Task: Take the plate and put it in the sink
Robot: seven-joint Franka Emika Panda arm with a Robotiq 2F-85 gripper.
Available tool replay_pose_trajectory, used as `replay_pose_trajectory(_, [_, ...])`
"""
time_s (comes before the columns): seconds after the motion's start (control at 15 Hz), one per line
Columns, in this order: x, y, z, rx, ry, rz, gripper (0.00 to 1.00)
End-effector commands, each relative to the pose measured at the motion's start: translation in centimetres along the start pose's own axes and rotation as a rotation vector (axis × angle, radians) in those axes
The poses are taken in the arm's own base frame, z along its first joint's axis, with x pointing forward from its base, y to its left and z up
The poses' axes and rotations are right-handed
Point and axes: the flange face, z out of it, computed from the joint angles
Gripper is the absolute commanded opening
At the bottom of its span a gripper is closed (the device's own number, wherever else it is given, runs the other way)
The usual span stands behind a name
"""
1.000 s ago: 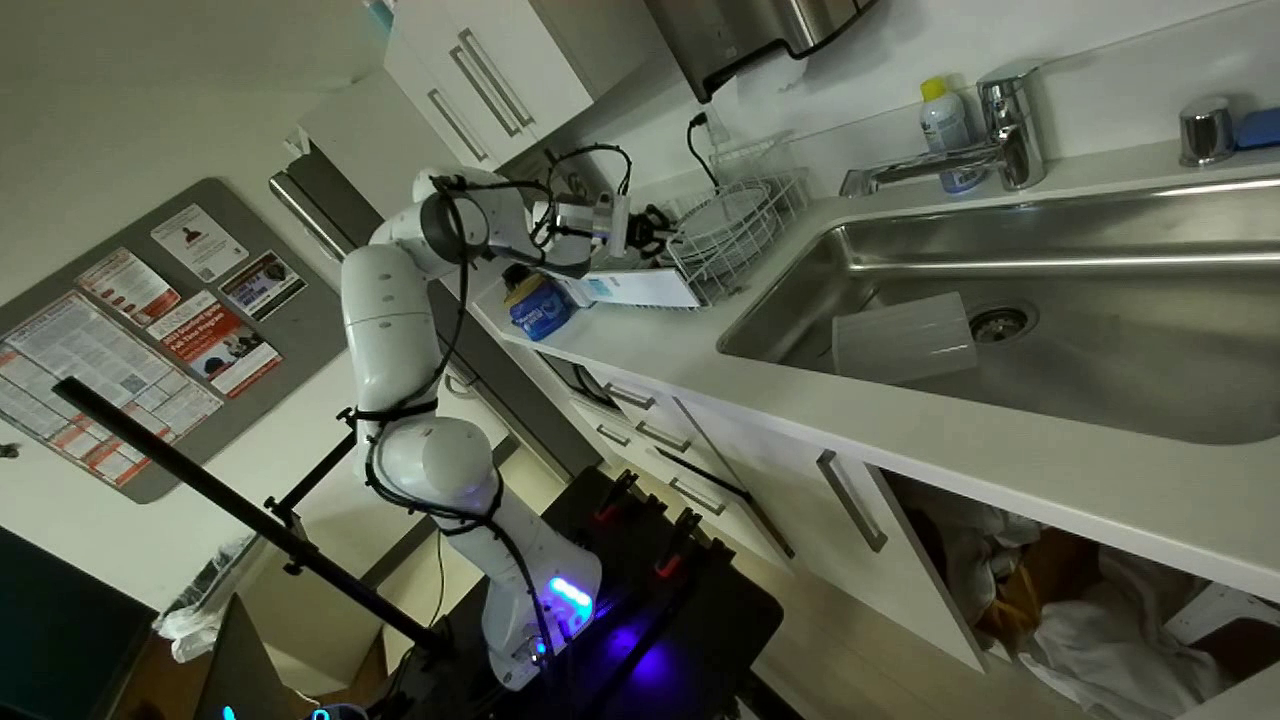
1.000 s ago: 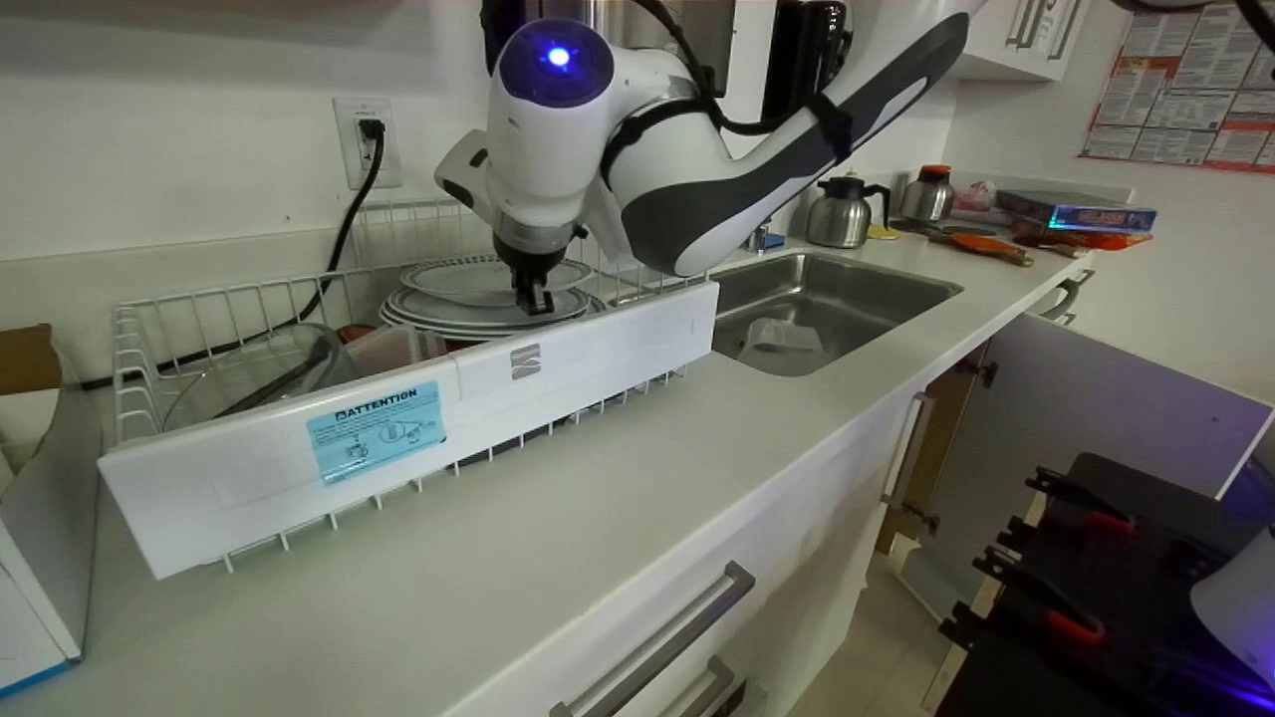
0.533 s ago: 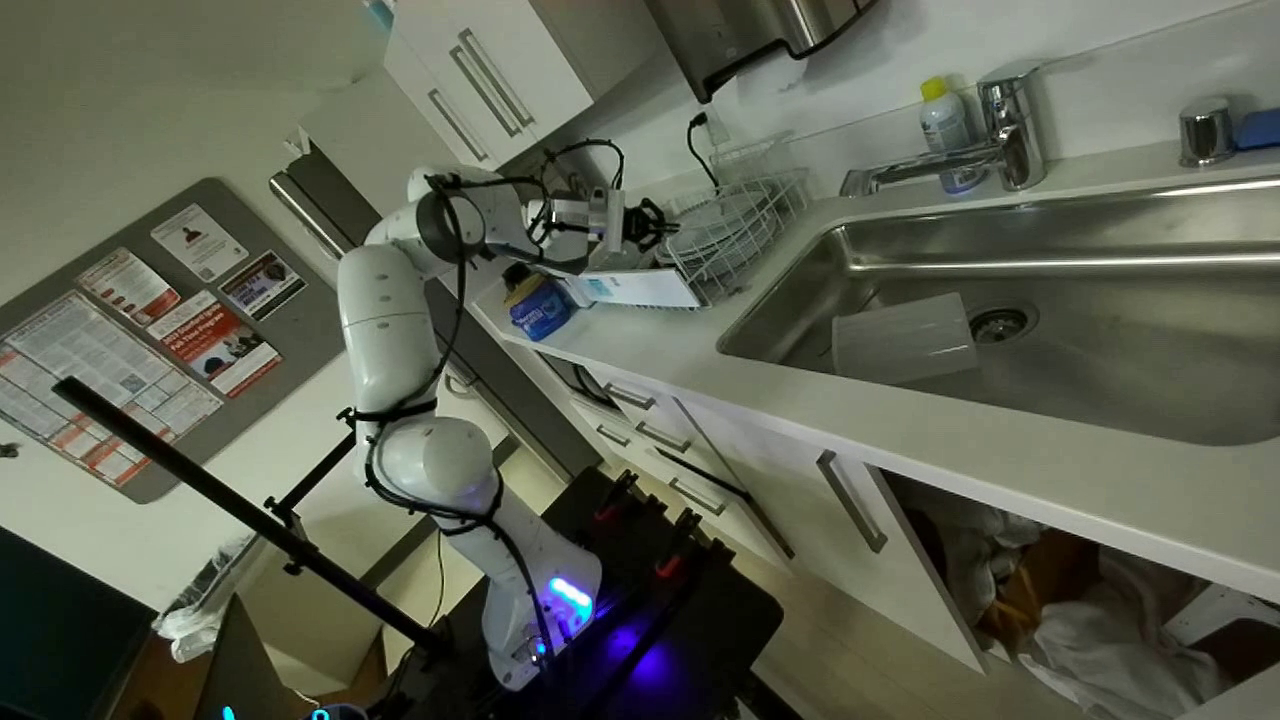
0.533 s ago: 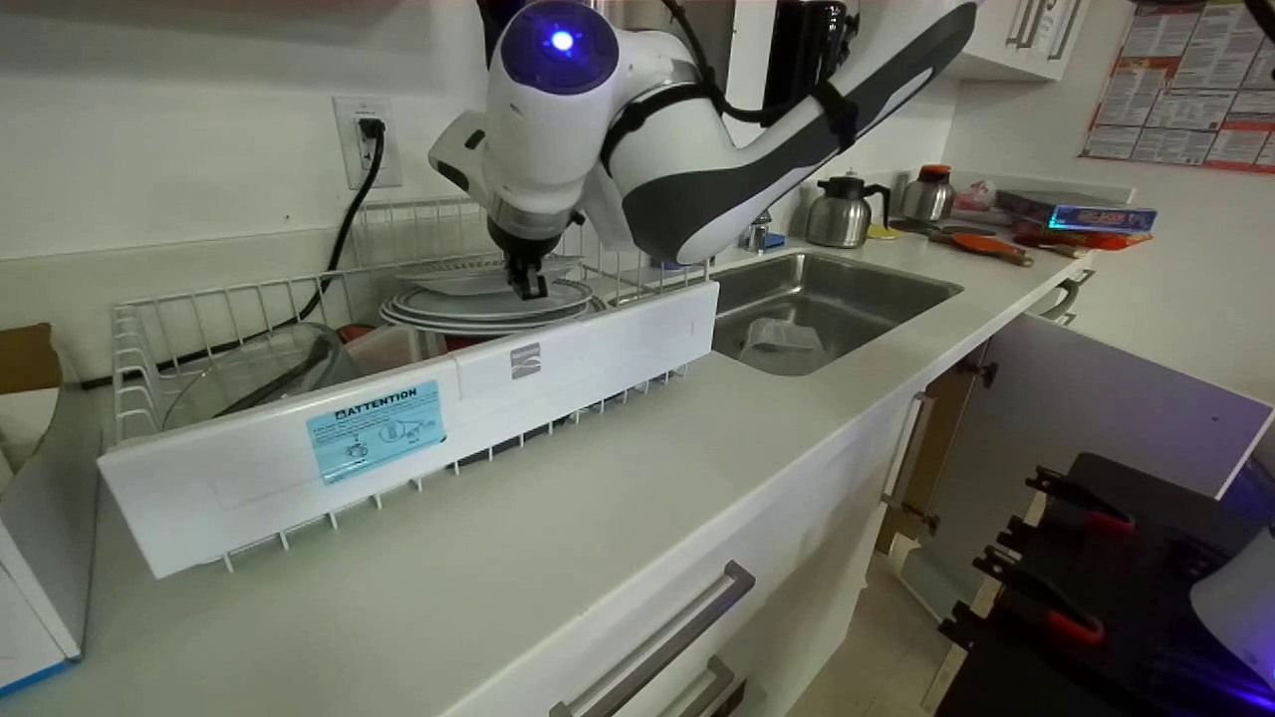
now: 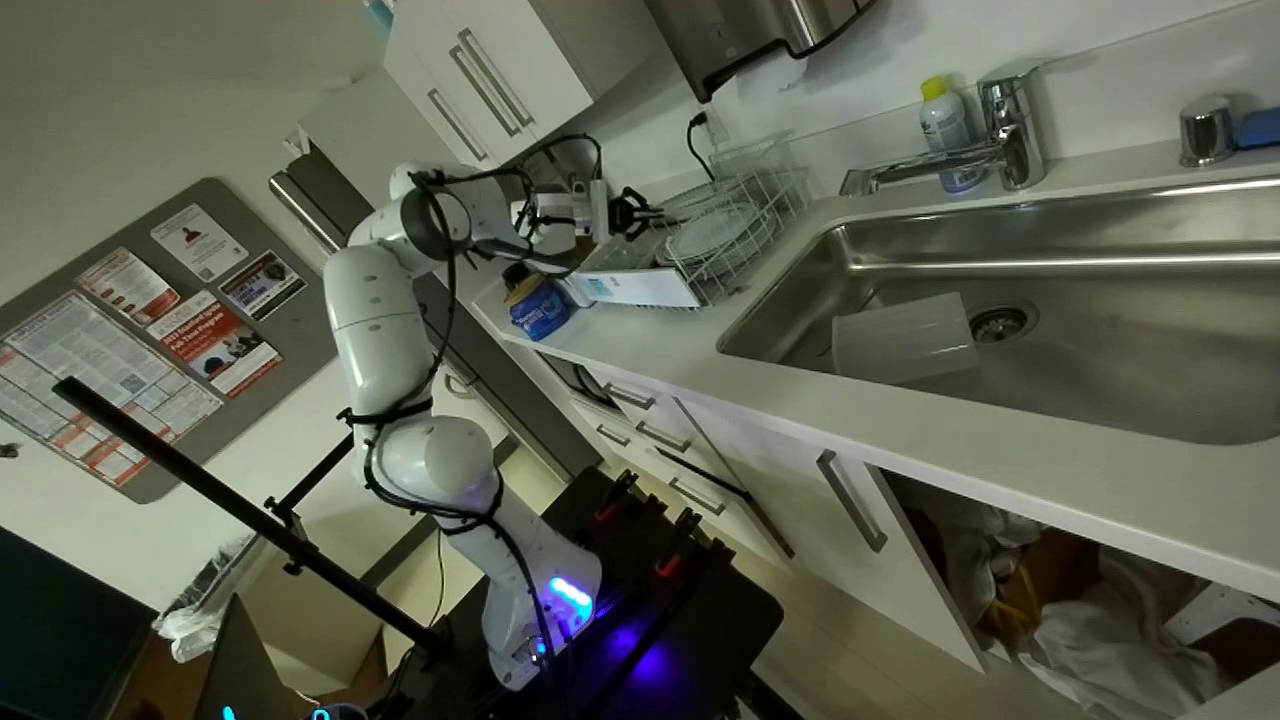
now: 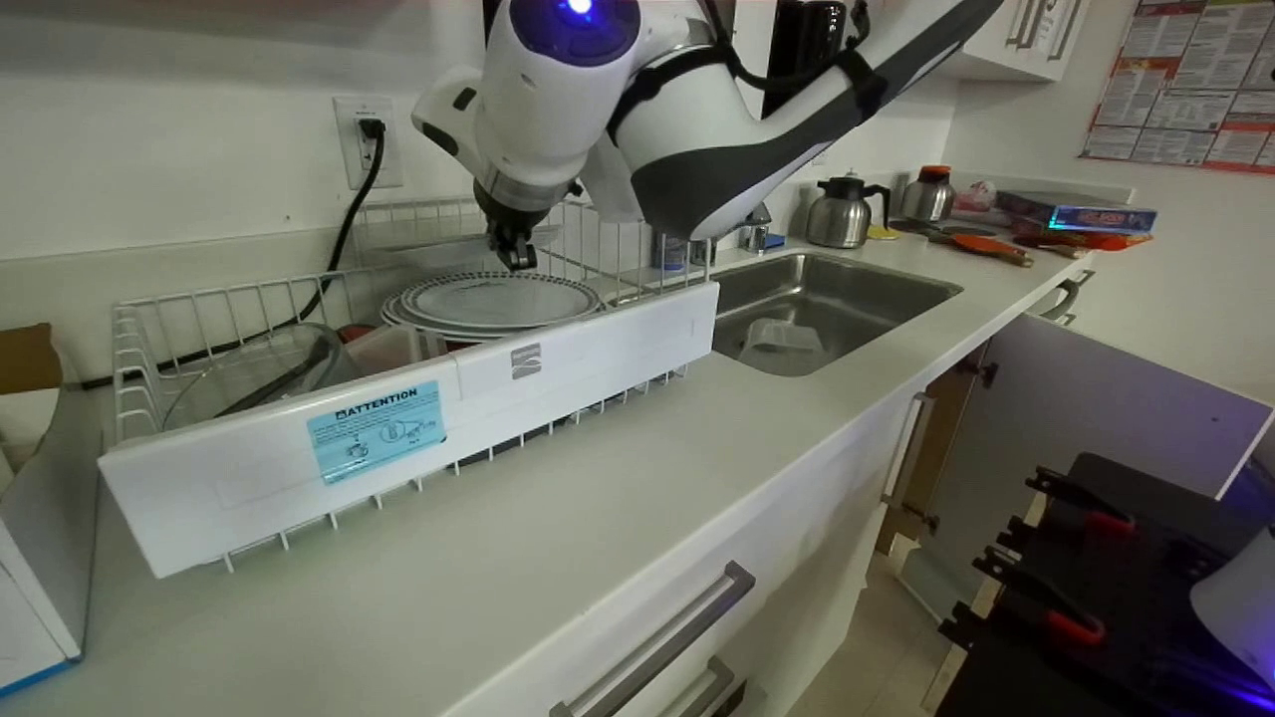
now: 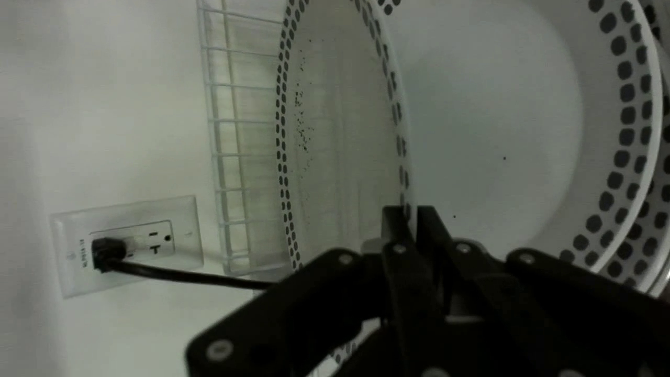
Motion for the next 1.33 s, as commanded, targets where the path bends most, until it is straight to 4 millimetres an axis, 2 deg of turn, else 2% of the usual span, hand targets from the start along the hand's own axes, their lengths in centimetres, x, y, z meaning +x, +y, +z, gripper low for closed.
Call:
replay_pose_trajectory(0.0, [-0.6, 2.3, -4.4, -0.113, 0.005, -0.015, 0.02])
replay_pose_trajectory(0.33, [-1.3, 3.5, -7.8, -0.191, -0.001, -0.07, 0.02])
replay_pose_trajectory(0.6, [-3.2, 4.1, -10.3, -0.224, -0.049, -0.086, 0.02])
replay_pose_trajectory(0.93, [-7.1, 3.9, -12.2, -0.226, -0.154, -0.069, 0.02])
replay_pose_trajectory(1.27, [-11.6, 2.9, -12.8, -0.17, -0.255, -0.009, 0.02])
